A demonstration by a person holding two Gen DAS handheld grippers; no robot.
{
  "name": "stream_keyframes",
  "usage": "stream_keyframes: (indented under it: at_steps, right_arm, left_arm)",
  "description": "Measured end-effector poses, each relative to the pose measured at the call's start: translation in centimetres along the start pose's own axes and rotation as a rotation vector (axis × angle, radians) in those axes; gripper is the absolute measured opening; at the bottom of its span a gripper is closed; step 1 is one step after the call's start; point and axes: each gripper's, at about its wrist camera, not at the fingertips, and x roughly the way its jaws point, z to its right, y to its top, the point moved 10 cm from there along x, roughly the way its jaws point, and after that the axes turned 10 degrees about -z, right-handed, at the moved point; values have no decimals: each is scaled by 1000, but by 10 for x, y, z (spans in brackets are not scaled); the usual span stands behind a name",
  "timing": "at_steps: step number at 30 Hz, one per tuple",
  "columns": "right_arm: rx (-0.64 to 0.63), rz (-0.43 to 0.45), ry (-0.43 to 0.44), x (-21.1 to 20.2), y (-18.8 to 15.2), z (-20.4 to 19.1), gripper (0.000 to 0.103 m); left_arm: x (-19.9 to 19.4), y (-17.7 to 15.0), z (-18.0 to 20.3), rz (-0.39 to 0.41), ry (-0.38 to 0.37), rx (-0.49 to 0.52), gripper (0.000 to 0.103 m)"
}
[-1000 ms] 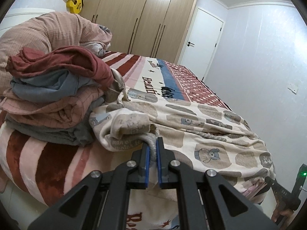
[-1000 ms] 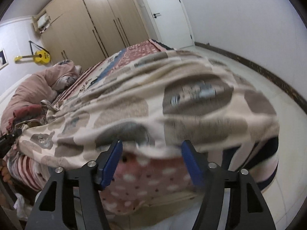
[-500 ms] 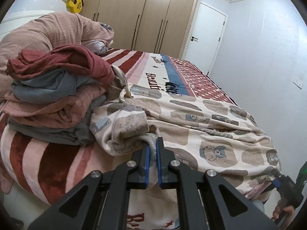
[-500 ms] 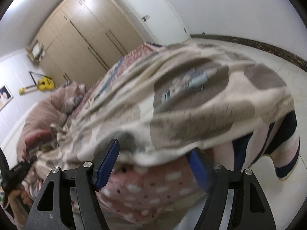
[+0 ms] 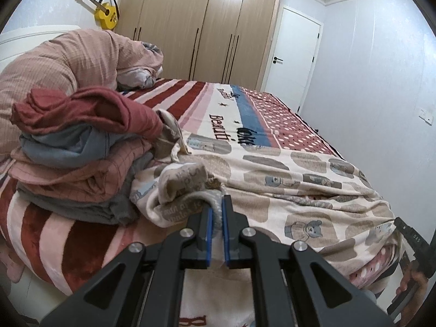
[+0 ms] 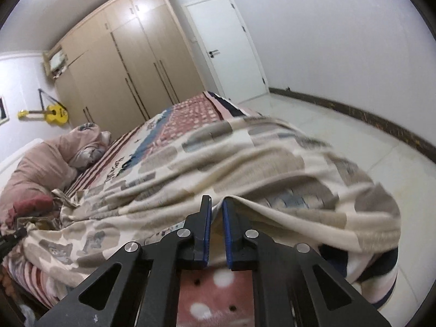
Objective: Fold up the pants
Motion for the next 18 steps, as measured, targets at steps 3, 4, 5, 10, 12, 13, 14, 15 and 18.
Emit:
stream_keyframes:
  at_steps: [3, 4, 5, 10, 12, 13, 14, 15, 18]
  right_arm:
    - [-38, 17, 10, -2, 11, -7, 1]
    - [-56, 27, 7, -3, 15, -11, 1]
    - [-74, 35, 3, -4, 19, -15, 1]
    - [-116, 4, 27, 1, 26, -30, 5]
    - [-104, -23, 43, 4, 20, -31, 6]
    - [-91, -48, 60, 6, 14, -30, 11]
    - [-83, -62, 70, 6, 8, -28, 26]
    - [-75, -73, 70, 6, 2, -25, 39]
    - [-34, -125, 45, 6, -27, -9, 43]
  left_arm:
    - [-3, 7, -3, 17, 7, -7, 4]
    - [-3, 9, -4, 21, 7, -9, 4]
    - [-4, 11, -4, 25, 10, -11, 4]
    - [-4, 13, -4, 30, 9, -10, 4]
    - [-3, 12, -4, 27, 8, -9, 4]
    - [-3, 11, -4, 26, 6, -11, 4]
    - [-3, 11, -4, 25, 5, -13, 4]
    - [-3, 10, -5, 24, 4, -13, 4]
    - [-2, 7, -4, 16, -1, -15, 4]
